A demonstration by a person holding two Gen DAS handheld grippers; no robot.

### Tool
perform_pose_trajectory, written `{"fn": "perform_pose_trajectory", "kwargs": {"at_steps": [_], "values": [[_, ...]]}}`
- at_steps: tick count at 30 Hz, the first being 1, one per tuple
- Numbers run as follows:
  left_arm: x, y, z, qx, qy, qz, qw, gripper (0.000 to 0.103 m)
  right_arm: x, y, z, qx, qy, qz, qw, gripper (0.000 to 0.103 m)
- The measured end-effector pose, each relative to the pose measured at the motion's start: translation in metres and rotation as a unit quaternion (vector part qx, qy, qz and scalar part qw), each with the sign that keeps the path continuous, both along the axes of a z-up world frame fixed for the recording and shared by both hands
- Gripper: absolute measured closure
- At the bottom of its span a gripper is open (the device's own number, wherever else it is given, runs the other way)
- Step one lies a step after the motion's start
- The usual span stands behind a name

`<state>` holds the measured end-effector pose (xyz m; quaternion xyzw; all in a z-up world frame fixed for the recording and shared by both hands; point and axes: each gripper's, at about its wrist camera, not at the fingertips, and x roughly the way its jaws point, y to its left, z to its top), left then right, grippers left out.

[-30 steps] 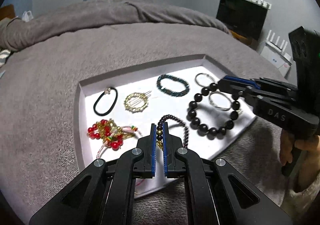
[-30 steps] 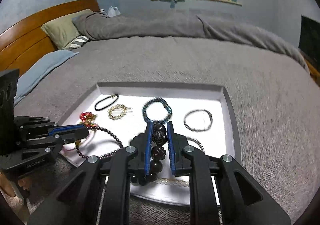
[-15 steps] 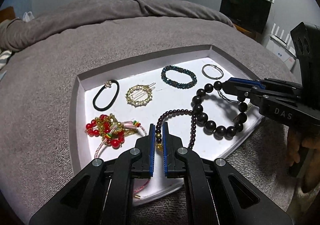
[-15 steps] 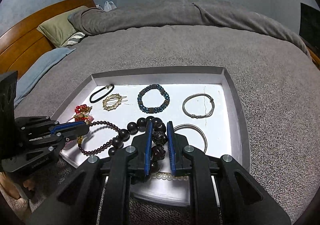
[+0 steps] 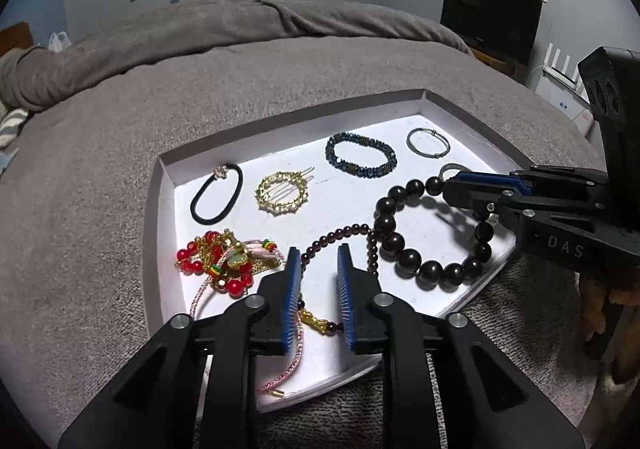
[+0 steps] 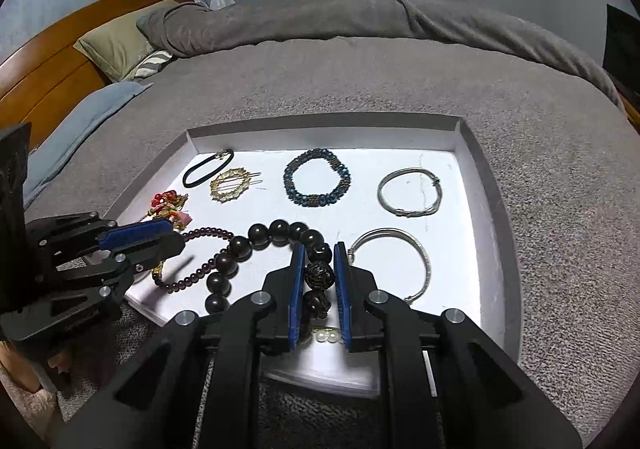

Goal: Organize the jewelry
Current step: 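Carry both bead bracelets into the grey box, open both tools and withdraw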

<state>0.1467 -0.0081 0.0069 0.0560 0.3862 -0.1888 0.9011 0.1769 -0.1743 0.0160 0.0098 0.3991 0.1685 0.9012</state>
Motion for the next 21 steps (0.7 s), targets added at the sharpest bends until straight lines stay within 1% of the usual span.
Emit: {"fn": "perform_pose_trajectory", "kwargs": {"at_steps": [2,3,4,5,6,7,8,10,11,12,13,14,16,17,19,21], "values": [[-0.002,0.000,0.002,0.004,-0.008,0.002,1.0000,0.079,-0.001,-0.004,0.001,0.005,-0.002,-0.007,1.000,0.086],[-0.003,0.000,0.003,0.005,-0.013,0.003,0.9999,0.075,-0.002,-0.006,0.002,0.008,-0.003,-0.009,1.000,0.083],[-0.005,0.002,0.005,0.003,-0.022,0.005,0.9998,0.072,-0.003,-0.009,0.003,0.010,-0.007,-0.013,1.000,0.074],[-0.006,0.003,0.006,0.000,-0.026,0.005,0.9996,0.068,-0.004,-0.010,0.005,0.010,-0.012,-0.016,1.000,0.069],[-0.008,0.005,0.008,-0.005,-0.031,0.005,0.9995,0.068,-0.006,-0.012,0.007,0.011,-0.016,-0.019,1.000,0.058],[-0.010,0.007,0.010,-0.007,-0.035,0.007,0.9994,0.068,-0.010,-0.015,0.011,0.012,-0.024,-0.024,0.999,0.050],[-0.013,0.009,0.014,-0.010,-0.041,0.010,0.9991,0.066,-0.014,-0.016,0.014,0.012,-0.030,-0.027,0.999,0.046],[-0.022,0.014,0.021,-0.015,-0.056,0.021,0.9981,0.051,-0.023,-0.021,0.020,0.016,-0.044,-0.036,0.998,0.030],[-0.026,0.015,0.024,-0.017,-0.063,0.027,0.9975,0.040,-0.031,-0.023,0.023,0.018,-0.053,-0.041,0.998,0.026],[-0.034,0.017,0.029,-0.015,-0.072,0.034,0.9967,0.032,-0.036,-0.024,0.025,0.017,-0.057,-0.044,0.997,0.020],[-0.041,0.018,0.032,-0.012,-0.079,0.038,0.9960,0.029,-0.045,-0.025,0.027,0.013,-0.064,-0.046,0.997,0.015],[-0.047,0.018,0.035,-0.009,-0.085,0.045,0.9953,0.023,-0.052,-0.025,0.028,0.006,-0.069,-0.048,0.996,0.012],[-0.058,0.019,0.040,-0.007,-0.089,0.060,0.9942,0.016,-0.066,-0.024,0.030,-0.012,-0.081,-0.052,0.995,0.005],[-0.062,0.020,0.041,-0.008,-0.088,0.066,0.9939,0.011,-0.071,-0.024,0.029,-0.018,-0.083,-0.055,0.995,0.005],[-0.072,0.021,0.041,-0.005,-0.080,0.080,0.9936,0.010,-0.082,-0.024,0.026,-0.029,-0.082,-0.059,0.994,0.005],[-0.078,0.022,0.038,0.006,-0.068,0.091,0.9935,0.008,-0.087,-0.025,0.023,-0.029,-0.074,-0.062,0.995,0.005]]}}
